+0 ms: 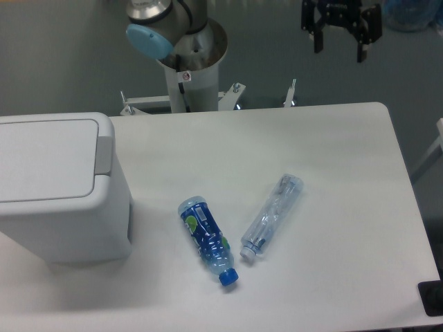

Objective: Open the trash can
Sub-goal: 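Move the open gripper down from its raised start position, then move the gripper over the white trash can lid edge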

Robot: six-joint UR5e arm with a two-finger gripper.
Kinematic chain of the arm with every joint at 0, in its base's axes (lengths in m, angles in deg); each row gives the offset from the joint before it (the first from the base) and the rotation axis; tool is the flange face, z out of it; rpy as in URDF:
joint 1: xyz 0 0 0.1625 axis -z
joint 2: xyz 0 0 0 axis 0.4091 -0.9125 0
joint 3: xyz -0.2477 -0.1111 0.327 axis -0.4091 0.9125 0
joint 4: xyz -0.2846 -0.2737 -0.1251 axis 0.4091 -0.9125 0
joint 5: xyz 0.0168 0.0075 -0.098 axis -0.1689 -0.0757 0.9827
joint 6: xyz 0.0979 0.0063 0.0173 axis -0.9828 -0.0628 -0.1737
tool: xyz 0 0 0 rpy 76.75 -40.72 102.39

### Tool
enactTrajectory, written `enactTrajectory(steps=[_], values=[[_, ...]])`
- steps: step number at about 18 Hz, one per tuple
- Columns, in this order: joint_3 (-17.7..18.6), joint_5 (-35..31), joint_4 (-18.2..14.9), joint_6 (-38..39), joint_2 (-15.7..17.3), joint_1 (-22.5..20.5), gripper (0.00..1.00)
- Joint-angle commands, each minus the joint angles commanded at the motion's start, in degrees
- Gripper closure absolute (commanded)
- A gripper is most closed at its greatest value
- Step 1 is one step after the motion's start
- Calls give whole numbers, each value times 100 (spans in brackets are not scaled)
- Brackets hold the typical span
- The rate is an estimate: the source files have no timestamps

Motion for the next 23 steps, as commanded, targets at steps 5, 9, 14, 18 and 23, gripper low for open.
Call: enactTrajectory(steps=[5,9,14,18,23], values=[[80,9,-9,17,88,35,0],[44,289,-9,858,97,315,0],[9,466,9,2748,70,1001,0],[0,746,123,4057,9,1493,0],[-79,1335,255,5587,-105,2029,0]])
